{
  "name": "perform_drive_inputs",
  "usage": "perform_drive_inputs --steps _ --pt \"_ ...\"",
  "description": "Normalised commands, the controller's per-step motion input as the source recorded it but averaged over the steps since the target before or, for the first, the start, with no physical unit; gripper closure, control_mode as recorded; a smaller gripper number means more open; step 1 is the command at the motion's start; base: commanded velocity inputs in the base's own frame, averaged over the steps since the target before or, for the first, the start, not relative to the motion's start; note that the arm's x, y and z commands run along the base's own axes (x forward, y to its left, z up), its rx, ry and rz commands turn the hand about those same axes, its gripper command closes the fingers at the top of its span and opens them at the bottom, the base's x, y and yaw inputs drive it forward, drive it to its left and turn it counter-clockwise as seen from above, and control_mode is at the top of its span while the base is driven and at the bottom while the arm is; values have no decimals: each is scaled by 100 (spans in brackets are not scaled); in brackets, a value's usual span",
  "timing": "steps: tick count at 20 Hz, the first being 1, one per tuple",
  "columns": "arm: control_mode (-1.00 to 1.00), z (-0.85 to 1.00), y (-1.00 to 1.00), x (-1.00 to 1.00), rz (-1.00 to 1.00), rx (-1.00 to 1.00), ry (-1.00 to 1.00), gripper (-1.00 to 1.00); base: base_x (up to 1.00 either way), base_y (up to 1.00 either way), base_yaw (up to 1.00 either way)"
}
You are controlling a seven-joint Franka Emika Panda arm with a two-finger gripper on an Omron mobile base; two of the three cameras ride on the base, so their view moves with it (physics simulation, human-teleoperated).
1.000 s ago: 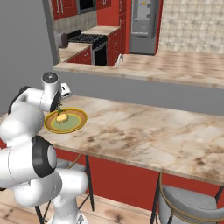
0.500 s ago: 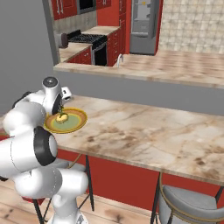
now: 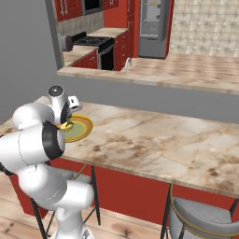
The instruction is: Take the cheese, fish, and potato from the fridge and place them on the plate on the dining counter to create an appetizer plate.
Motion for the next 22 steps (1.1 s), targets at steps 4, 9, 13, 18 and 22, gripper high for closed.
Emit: perform_drive_inputs --steps 4,9,13,18,22 --pt "-100 -14 0 35 -12 0 1 100 0 0 0" --pt "-100 -9 0 29 -11 0 1 100 0 0 0" --pt "-100 -10 0 19 -9 0 3 100 0 0 0" --pt "-100 -12 0 5 -8 0 5 100 0 0 0" --pt "-100 -16 0 8 -8 0 6 100 0 0 0"
